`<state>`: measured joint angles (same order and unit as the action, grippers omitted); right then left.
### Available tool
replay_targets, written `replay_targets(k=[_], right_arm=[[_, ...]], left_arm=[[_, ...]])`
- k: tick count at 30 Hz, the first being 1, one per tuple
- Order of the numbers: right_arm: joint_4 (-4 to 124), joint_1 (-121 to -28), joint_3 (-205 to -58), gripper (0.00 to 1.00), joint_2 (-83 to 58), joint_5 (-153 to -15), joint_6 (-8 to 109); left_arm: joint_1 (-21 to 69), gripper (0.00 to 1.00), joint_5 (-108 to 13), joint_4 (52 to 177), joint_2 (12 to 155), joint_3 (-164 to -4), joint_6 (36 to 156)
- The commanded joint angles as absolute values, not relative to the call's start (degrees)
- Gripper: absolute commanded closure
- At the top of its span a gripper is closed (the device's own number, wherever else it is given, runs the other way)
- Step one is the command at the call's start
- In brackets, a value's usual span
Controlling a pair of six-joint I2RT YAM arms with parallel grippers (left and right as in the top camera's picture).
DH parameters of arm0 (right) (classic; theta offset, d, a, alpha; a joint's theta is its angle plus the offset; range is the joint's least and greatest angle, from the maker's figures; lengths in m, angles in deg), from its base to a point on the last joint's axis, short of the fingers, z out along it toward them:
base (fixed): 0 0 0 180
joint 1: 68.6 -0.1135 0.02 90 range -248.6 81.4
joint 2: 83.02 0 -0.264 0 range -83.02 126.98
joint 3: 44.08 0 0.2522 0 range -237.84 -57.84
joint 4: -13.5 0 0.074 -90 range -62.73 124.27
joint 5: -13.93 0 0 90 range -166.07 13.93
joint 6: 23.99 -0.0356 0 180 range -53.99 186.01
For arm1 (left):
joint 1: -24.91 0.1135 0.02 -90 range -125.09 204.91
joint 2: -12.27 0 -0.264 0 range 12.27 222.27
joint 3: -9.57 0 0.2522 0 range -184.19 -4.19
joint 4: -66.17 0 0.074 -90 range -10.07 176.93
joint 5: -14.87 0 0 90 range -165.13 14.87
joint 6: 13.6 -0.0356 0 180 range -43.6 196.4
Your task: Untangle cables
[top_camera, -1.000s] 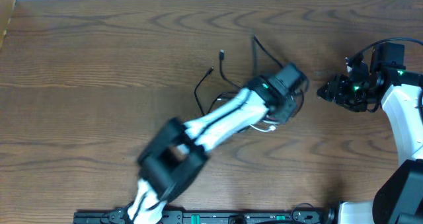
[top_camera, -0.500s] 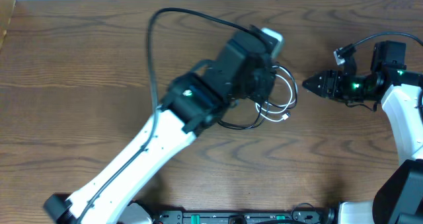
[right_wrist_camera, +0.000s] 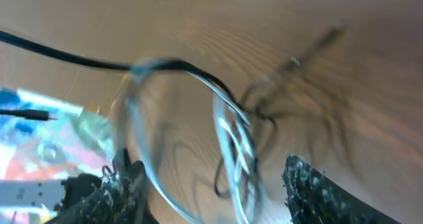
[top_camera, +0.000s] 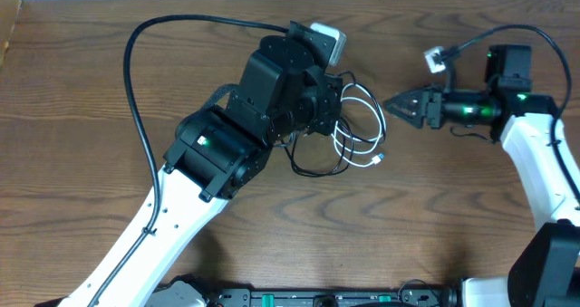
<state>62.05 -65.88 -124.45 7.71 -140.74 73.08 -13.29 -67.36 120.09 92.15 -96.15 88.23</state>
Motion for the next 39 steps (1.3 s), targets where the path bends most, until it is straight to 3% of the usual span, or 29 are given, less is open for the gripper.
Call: replay_targets(k=[1,4,5,8,13,17,20,26,30,33,35,39], right_arm=[[60.1,-69.8,-125.2,0.38,7.8,-144.4,74.8],[58.4,-72.6,-125.2,0.44,7.8,-140.5,73.3],[58.2,-73.5,-125.2,0.52,7.9,-138.0,72.1],[58.3,-75.5,-125.2,0.63,7.9,-133.5,70.7],[58.2,-78.6,-125.2,0.71,7.9,-130.6,69.2],[59.6,-80.3,-125.2,0.98,8.0,-114.4,57.1],[63.5,-80.1,-125.2,0.99,7.9,-97.2,46.0],[69.5,-78.2,-128.4,0.99,3.9,-88.1,45.7],[73.6,-78.0,-134.2,0.99,0.4,-87.5,45.9],[77.1,-78.1,-138.2,0.99,-0.6,-87.5,44.8],[78.9,-78.1,-139.6,0.99,-0.6,-87.6,44.1],[80.5,-78.1,-139.6,0.99,-0.4,-88.3,43.7]], left_arm=[[-13.0,0.92,-66.6,120.0,92.0,-96.7,88.8],[-13.0,0.92,-66.6,120.2,92.0,-96.7,88.8],[-13.0,0.92,-66.6,120.3,92.0,-96.7,88.8],[-13.0,0.92,-66.6,120.5,92.0,-96.7,88.8],[-13.0,0.92,-66.6,120.7,92.0,-96.7,88.8],[-13.0,0.92,-66.6,120.6,92.0,-96.7,88.8],[-12.7,0.92,-66.7,121.0,92.0,-96.7,88.8],[-10.2,0.92,-67.2,126.1,92.2,-96.7,91.6],[-9.7,0.73,-67.2,129.2,93.8,-96.2,94.2],[-9.7,0.46,-67.2,131.0,95.8,-96.2,94.3],[-9.7,0.34,-67.2,131.5,97.0,-96.2,94.3],[-9.7,0.28,-64.5,131.1,98.4,-96.2,94.3]])
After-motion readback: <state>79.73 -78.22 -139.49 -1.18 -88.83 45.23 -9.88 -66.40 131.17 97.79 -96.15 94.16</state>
